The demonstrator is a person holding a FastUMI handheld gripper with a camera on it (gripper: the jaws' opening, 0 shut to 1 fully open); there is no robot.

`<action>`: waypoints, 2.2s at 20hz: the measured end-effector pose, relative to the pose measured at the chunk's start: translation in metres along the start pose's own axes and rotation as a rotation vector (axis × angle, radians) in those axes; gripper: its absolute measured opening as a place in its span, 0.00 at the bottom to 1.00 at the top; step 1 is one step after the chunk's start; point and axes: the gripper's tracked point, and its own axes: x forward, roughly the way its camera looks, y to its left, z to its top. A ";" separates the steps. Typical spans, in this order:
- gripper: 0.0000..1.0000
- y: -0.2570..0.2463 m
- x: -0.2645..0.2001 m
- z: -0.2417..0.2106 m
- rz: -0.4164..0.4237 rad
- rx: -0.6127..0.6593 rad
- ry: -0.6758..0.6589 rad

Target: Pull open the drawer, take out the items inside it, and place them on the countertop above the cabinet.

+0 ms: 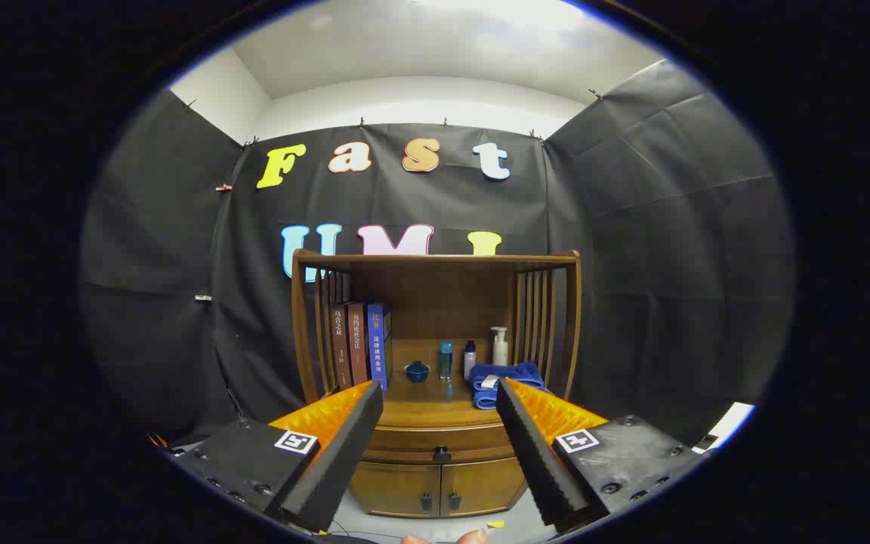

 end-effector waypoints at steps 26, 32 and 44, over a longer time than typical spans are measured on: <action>0.99 -0.008 0.038 -0.044 0.001 -0.022 -0.024; 0.99 -0.012 0.079 -0.130 0.011 -0.013 0.032; 0.99 -0.020 0.170 -0.309 0.072 0.069 0.211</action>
